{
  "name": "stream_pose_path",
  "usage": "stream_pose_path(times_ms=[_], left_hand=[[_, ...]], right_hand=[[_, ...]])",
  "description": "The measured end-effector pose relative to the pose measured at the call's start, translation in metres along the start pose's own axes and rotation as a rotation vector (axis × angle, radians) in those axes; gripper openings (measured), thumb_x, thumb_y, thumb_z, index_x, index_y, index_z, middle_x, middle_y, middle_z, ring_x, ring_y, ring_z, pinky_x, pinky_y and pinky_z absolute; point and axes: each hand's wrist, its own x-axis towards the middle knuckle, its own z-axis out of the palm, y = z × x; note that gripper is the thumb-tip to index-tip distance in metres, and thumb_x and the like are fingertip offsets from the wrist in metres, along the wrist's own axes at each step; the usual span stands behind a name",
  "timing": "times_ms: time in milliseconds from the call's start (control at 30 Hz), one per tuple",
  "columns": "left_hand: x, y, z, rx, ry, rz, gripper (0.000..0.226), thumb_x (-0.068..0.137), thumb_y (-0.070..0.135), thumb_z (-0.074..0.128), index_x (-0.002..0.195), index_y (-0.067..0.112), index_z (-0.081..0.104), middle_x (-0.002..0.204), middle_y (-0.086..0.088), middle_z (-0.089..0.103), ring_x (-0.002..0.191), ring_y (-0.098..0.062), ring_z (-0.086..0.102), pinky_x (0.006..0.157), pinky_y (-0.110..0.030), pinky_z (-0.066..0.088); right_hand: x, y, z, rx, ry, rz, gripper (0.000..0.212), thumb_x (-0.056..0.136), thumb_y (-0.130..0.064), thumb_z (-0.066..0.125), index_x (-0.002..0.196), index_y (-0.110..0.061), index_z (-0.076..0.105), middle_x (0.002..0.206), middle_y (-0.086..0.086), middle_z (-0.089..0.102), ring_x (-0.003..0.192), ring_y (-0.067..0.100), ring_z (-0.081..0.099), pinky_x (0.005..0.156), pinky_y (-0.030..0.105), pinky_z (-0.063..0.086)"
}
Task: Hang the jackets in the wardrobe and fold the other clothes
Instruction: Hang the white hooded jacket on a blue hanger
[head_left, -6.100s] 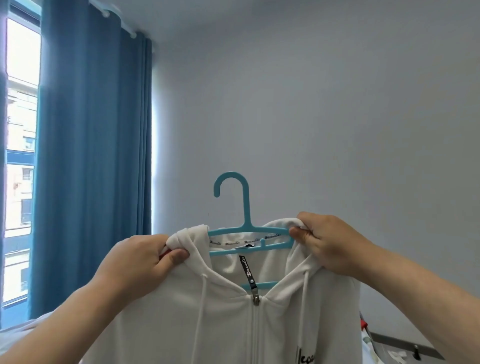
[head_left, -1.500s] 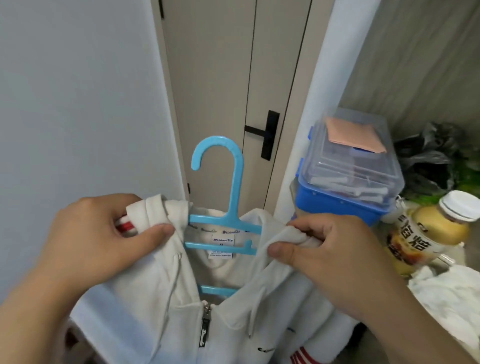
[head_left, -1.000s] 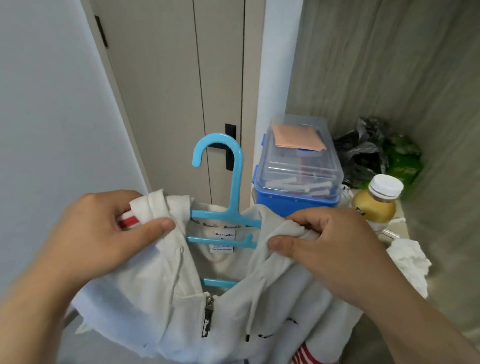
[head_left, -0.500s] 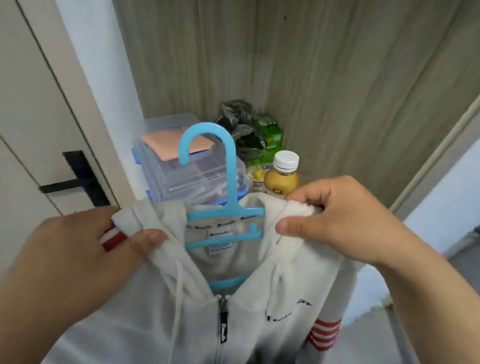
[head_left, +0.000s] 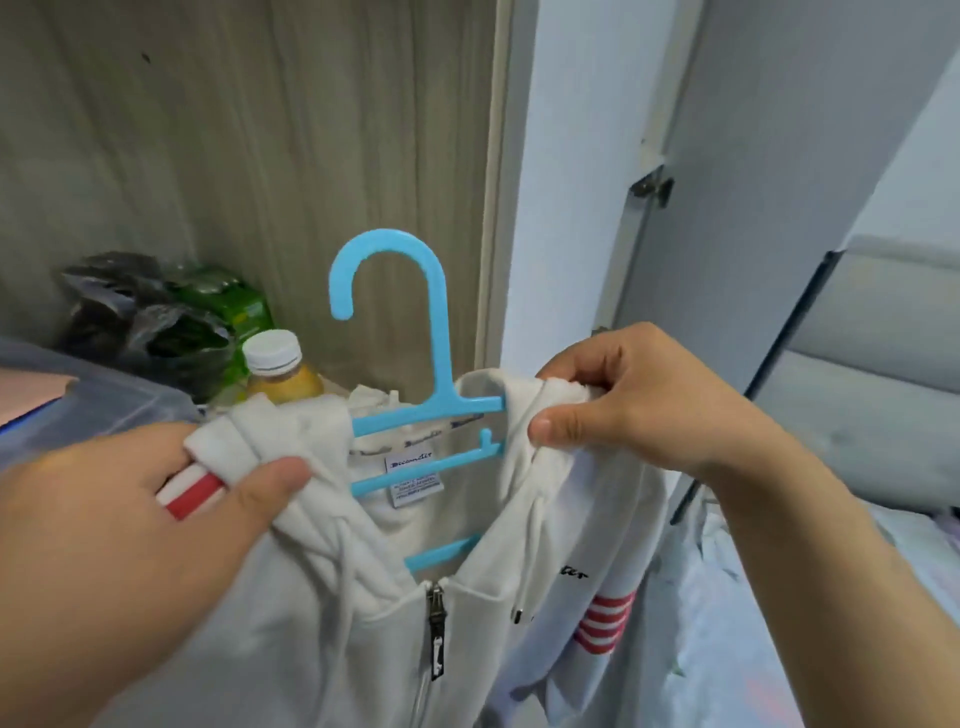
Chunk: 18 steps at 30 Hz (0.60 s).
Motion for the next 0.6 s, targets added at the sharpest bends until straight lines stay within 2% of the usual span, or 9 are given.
stream_pose_path(times_ms=[100,167,233,267,367,433,500,600], left_hand=[[0.013,0.055,0.009,-0.072,-0.076,0.094,0.041,0.068,0.087,0.058,0.093,0.054,0.062,0.086,0.035,0.062,0.064,-0.018,0.063,0.057,-0.043,0.054],[0.019,0.094,0.021,-0.083,-0.112,0.14,0.05,0.066,0.093,0.049,0.087,0.05,0.062,0.079,0.026,0.065,0.064,-0.021,0.062,0.059,-0.047,0.055],[0.021,0.124,0.032,-0.037,-0.141,0.174,0.063,0.062,0.099,0.035,0.084,0.046,0.061,0.061,0.011,0.062,0.06,-0.021,0.061,0.062,-0.049,0.056],[0.022,0.139,0.035,-0.027,-0.131,0.188,0.064,0.062,0.099,0.032,0.084,0.045,0.06,0.056,0.011,0.06,0.057,-0.021,0.06,0.061,-0.048,0.055],[0.025,0.185,0.054,-0.044,-0.141,0.235,0.057,0.059,0.088,0.04,0.074,0.037,0.062,0.051,0.012,0.058,0.054,-0.022,0.058,0.058,-0.043,0.054],[0.027,0.213,0.072,-0.024,-0.148,0.275,0.059,0.058,0.084,0.041,0.06,0.029,0.061,0.047,0.013,0.055,0.05,-0.018,0.056,0.051,-0.035,0.048],[0.032,0.239,0.09,0.023,-0.131,0.318,0.059,0.058,0.082,0.039,0.053,0.026,0.057,0.044,0.013,0.05,0.048,-0.012,0.051,0.047,-0.024,0.036],[0.044,0.279,0.12,0.053,-0.165,0.343,0.061,0.058,0.084,0.035,0.053,0.026,0.054,0.044,0.014,0.047,0.049,-0.002,0.044,0.045,-0.021,0.026]], right_hand=[[-0.02,0.009,-0.026,-0.029,0.095,0.041,0.016,0.066,-0.025,0.09,0.076,-0.027,0.077,0.069,-0.006,0.073,0.061,0.001,0.064,0.057,0.014,0.049],[-0.032,0.017,-0.043,-0.022,0.146,0.053,0.017,0.067,-0.022,0.09,0.077,-0.028,0.077,0.069,-0.005,0.073,0.06,0.001,0.064,0.056,0.014,0.049],[-0.042,0.026,-0.058,-0.032,0.195,0.072,0.019,0.067,-0.02,0.09,0.078,-0.028,0.078,0.069,-0.003,0.074,0.06,0.002,0.063,0.056,0.016,0.05],[-0.046,0.03,-0.066,-0.049,0.22,0.088,0.02,0.066,-0.02,0.091,0.079,-0.028,0.078,0.069,-0.003,0.073,0.06,0.002,0.063,0.056,0.016,0.05],[-0.058,0.045,-0.093,-0.042,0.301,0.143,0.02,0.062,-0.022,0.09,0.077,-0.028,0.078,0.069,0.001,0.074,0.061,0.005,0.063,0.059,0.022,0.052],[-0.067,0.055,-0.115,-0.036,0.347,0.161,0.021,0.059,-0.025,0.089,0.077,-0.027,0.078,0.071,0.005,0.074,0.062,0.007,0.063,0.059,0.023,0.052],[-0.073,0.068,-0.138,-0.043,0.395,0.167,0.025,0.055,-0.03,0.088,0.077,-0.026,0.079,0.069,0.004,0.073,0.059,0.006,0.061,0.057,0.02,0.05],[-0.079,0.09,-0.178,-0.035,0.454,0.198,0.02,0.061,-0.018,0.087,0.078,-0.024,0.079,0.067,0.005,0.072,0.059,0.008,0.059,0.057,0.02,0.049]])
